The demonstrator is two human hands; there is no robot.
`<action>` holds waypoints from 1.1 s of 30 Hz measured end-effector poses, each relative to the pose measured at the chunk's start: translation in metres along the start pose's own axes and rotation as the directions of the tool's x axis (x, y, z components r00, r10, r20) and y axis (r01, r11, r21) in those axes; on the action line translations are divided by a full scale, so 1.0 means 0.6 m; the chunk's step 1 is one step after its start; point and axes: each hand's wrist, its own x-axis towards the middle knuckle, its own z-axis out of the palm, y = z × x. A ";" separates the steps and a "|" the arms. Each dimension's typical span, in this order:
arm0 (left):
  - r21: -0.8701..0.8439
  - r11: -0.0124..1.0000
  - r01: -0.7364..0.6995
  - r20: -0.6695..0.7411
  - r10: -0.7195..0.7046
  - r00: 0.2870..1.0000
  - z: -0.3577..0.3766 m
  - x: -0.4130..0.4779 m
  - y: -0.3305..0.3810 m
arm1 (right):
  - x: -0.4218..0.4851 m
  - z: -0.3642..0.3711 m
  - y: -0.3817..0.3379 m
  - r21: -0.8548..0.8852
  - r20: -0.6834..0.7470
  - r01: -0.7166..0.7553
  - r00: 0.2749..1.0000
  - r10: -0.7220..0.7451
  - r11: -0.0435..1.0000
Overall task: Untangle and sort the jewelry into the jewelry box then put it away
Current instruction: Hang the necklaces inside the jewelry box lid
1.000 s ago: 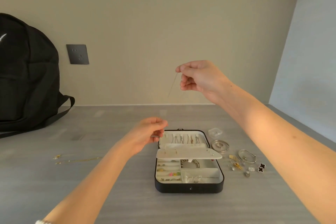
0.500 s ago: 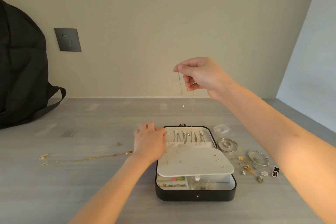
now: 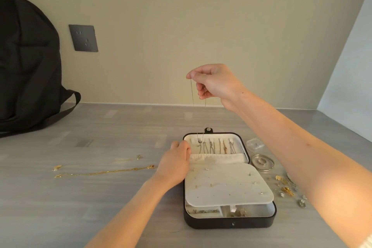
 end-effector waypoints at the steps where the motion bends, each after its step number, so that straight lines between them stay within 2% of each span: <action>1: -0.024 1.000 -0.012 -0.029 0.011 1.000 0.001 -0.003 0.001 | 0.002 0.001 0.001 0.002 0.000 -0.004 1.000 0.004 1.000; 12: -0.108 0.987 -0.120 -0.182 0.099 0.978 0.009 -0.011 -0.005 | -0.009 0.016 0.027 -0.014 0.028 -0.048 0.998 0.049 0.999; 19: -0.126 0.978 -0.166 -0.227 0.135 0.964 0.011 -0.014 -0.006 | -0.023 0.035 0.084 -0.141 0.064 -0.140 0.987 0.150 0.980; 23: -0.114 0.971 -0.208 -0.267 0.172 0.948 0.014 -0.011 -0.010 | -0.028 0.037 0.104 -0.249 0.133 -0.149 0.973 0.186 0.957; 26: -0.105 0.972 -0.210 -0.270 0.176 0.947 0.015 -0.010 -0.011 | -0.025 0.039 0.104 -0.289 0.095 -0.101 0.987 0.134 0.952; 33: -0.108 0.973 -0.203 -0.265 0.168 0.949 0.013 -0.011 -0.008 | -0.001 0.040 0.064 -0.251 -0.087 0.062 0.992 -0.087 0.966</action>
